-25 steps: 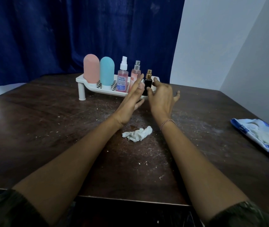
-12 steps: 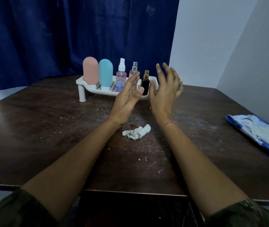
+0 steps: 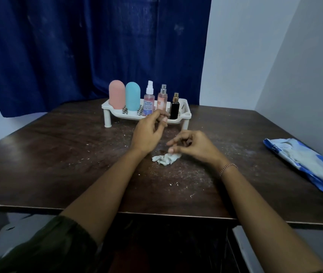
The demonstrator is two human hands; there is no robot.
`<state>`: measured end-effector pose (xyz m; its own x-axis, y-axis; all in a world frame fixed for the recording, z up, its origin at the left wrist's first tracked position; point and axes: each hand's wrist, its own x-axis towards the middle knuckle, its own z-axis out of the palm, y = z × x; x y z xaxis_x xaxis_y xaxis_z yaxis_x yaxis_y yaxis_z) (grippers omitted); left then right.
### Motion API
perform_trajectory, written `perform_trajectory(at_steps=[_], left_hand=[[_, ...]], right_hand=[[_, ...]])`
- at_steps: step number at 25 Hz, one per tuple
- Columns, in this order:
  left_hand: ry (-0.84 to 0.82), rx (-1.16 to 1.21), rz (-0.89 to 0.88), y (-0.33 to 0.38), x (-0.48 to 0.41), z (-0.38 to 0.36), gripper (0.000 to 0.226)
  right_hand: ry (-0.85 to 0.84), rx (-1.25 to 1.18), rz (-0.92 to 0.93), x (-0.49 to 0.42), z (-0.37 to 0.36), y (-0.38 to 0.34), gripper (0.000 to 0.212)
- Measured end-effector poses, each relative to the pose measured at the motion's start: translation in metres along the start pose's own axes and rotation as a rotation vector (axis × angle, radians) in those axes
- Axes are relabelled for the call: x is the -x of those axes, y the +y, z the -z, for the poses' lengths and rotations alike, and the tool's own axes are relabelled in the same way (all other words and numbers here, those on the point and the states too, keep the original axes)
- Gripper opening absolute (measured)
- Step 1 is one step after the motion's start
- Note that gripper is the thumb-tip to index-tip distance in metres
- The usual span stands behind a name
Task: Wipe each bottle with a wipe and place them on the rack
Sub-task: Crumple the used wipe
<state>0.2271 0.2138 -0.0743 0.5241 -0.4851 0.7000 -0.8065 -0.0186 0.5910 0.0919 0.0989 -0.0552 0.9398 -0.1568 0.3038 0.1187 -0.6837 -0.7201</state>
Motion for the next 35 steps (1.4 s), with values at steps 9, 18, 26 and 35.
perform_trajectory(at_steps=[9,18,26,35], left_hand=[[-0.009,0.051,0.047,0.005,0.003,0.004,0.006],[-0.141,0.628,0.344,0.022,0.001,0.003,0.012],[-0.158,0.757,0.434,0.028,-0.001,0.002,0.009],[-0.169,0.690,0.397,0.029,0.001,0.003,0.019]], right_hand=[[-0.097,0.024,-0.017,-0.001,-0.002,0.000,0.014],[0.378,-0.232,0.032,-0.007,0.003,0.006,0.004],[0.428,-0.401,-0.007,-0.009,0.003,0.006,0.012],[0.303,-0.638,-0.034,-0.008,-0.001,0.001,0.048]])
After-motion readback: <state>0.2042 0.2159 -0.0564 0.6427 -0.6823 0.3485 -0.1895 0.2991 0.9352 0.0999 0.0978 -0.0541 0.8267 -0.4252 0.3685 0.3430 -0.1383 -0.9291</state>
